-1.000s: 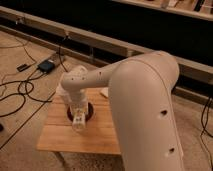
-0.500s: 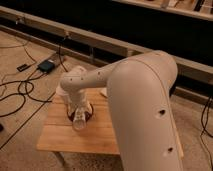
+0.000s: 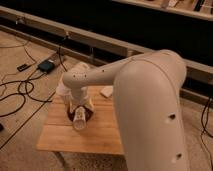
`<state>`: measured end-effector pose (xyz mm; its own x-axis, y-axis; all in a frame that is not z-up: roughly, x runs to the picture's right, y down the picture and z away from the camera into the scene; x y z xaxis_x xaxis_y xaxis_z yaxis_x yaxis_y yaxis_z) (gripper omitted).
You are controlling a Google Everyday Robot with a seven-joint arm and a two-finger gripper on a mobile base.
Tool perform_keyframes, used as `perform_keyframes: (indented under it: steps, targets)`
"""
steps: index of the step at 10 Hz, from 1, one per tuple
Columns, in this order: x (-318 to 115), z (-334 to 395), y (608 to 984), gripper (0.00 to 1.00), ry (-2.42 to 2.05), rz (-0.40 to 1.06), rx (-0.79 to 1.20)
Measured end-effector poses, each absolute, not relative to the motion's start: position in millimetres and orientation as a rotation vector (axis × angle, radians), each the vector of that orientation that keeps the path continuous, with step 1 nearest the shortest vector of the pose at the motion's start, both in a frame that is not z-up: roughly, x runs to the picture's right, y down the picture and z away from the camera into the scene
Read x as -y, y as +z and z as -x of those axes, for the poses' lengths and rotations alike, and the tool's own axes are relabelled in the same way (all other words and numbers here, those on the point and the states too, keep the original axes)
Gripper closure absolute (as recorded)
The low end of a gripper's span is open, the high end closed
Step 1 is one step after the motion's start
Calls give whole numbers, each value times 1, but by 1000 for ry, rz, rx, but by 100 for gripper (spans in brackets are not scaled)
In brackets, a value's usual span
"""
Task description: Place the bottle in the ceramic bowl
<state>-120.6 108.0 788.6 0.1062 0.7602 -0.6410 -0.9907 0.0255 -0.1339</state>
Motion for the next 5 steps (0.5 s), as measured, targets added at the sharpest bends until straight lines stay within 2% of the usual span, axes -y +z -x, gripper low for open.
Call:
perform_keyframes:
  steps: [5]
  targets:
    - [-67,71,770,30,1500,658,-400]
